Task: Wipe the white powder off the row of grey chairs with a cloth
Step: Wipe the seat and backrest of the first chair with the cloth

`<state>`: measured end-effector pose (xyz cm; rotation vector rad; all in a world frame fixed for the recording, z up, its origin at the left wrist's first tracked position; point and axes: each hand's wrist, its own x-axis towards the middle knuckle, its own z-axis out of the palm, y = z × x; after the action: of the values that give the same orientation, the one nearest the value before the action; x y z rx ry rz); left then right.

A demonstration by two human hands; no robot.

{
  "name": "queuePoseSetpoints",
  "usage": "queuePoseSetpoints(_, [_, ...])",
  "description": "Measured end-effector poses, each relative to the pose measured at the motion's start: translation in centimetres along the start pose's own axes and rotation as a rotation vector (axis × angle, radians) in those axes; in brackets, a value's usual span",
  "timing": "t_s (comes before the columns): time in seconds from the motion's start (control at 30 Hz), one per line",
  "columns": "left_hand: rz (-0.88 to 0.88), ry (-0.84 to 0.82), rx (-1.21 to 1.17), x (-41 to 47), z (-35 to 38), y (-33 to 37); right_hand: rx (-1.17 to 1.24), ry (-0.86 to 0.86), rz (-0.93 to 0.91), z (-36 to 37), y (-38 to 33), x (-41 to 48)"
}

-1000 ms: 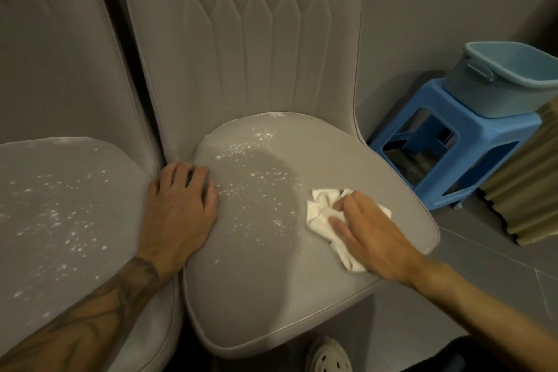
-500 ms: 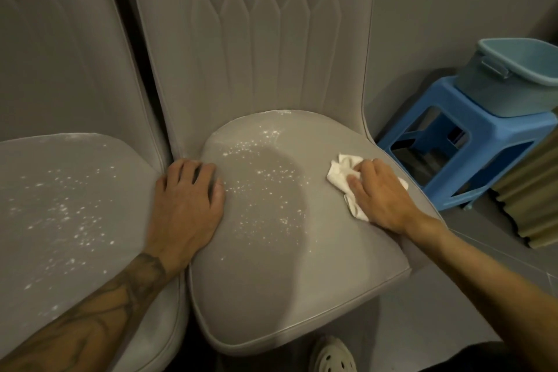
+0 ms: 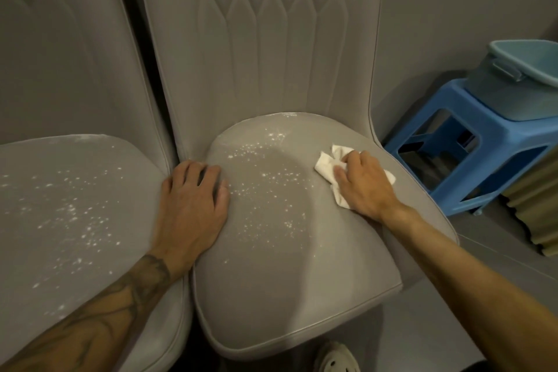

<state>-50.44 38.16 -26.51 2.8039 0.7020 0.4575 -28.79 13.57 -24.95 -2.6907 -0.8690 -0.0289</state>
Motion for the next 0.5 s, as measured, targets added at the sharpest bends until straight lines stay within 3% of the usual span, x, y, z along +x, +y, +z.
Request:
queuePoseSetpoints(0.1, [0.0,0.001,-0.005,0.0,0.0,0.0,0.06,-0.065,-0.244,1.0,-2.9,-2.8])
queuePoseSetpoints(0.17, [0.002,-0.003,-0.005,0.1,-0.1,0.0,0.07,-0.118,-0.314,0.4,-2.1,-2.4])
queuePoseSetpoints(0.33, [0.079,-0.018,0.067,0.0,-1.0,-0.4,-0.039,-0.017,0.006,0.3,0.0,4.0])
queuePoseSetpoints(0.4, [0.114,-0.026,0.132,0.0,-1.6,-0.9,-0.062,-0.015,-0.007,0.9,-1.2,3.9])
queuePoseSetpoints(0.5, [0.108,-0.04,0.205,-0.2,-2.5,-1.7,0.006,-0.11,-0.207,1.0,-2.0,1.4])
